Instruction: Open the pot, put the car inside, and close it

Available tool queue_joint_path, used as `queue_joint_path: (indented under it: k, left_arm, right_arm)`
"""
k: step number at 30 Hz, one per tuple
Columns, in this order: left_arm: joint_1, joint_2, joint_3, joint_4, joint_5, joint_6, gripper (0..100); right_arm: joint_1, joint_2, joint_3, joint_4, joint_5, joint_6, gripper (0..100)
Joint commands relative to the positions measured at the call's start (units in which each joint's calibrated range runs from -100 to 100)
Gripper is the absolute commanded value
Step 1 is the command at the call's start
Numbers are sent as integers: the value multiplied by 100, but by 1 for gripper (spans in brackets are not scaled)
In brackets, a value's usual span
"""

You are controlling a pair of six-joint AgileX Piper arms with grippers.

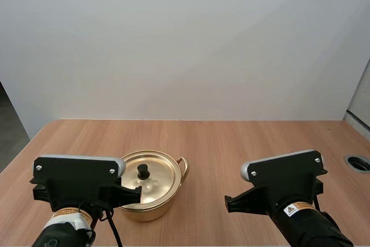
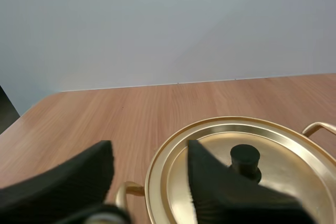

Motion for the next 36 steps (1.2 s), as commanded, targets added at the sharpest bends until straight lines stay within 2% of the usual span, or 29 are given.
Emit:
queue_joint_path:
  k: [1, 4, 13, 36]
  left_arm:
    - [0, 0, 0, -4, 4, 34, 0]
    - [0, 0, 0, -4, 4, 45, 1]
    - [0, 0, 0, -4, 4, 45, 0]
    - [0, 0, 0, -4, 4, 45, 0]
  right_arm:
    - [5, -233, 0, -394, 40, 389, 0]
    - [5, -332, 0, -780, 4, 953, 0]
    - [5, -332, 0, -1646, -133, 1945, 0]
    - [5, -332, 0, -1520, -133, 1911, 0]
